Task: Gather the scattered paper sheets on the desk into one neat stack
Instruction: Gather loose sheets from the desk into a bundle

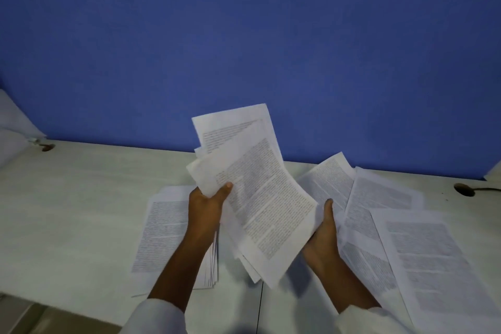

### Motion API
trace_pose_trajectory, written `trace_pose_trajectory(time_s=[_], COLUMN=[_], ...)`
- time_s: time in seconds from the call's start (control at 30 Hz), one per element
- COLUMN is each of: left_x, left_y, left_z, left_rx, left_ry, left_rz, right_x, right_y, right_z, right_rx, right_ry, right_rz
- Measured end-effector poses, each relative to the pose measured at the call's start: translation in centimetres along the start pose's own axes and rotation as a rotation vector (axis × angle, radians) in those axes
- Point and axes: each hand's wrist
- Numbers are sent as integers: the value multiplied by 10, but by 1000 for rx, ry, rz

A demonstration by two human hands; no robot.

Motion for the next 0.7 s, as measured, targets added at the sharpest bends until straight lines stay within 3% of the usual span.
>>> trace_pose_trajectory(time_s=[0.1, 0.23, 0.37, 0.47, 0.63, 0.7], left_x=[-2, -3, 14, 23, 26, 27], left_y=[-11, -27, -24, -24, -32, -26], left_z=[-3, -19, -42, -54, -49, -47], left_rx=[36, 224, 231, 280, 324, 275], left_ry=[-35, -155, -286, -350, -382, -399], left_rz=[-19, -212, -319, -300, -290, -309], right_x=[4, 10, 12, 10, 0, 0], right_y=[-23, -50, -58, -58, -55, -42], right_z=[-18, -44, -54, -62, -66, -59], right_rx=[-133, -100, 119, 275, 453, 538], right_ry=[236, 470, 541, 588, 589, 550], right_rz=[-101, -281, -325, -328, -535, -545])
Point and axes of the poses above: each hand's wrist, its own x-axis away from the middle knuckle, its own y-axis out of the palm, z = x × y, and after that the axes turned 10 degrees about -x, right-handed
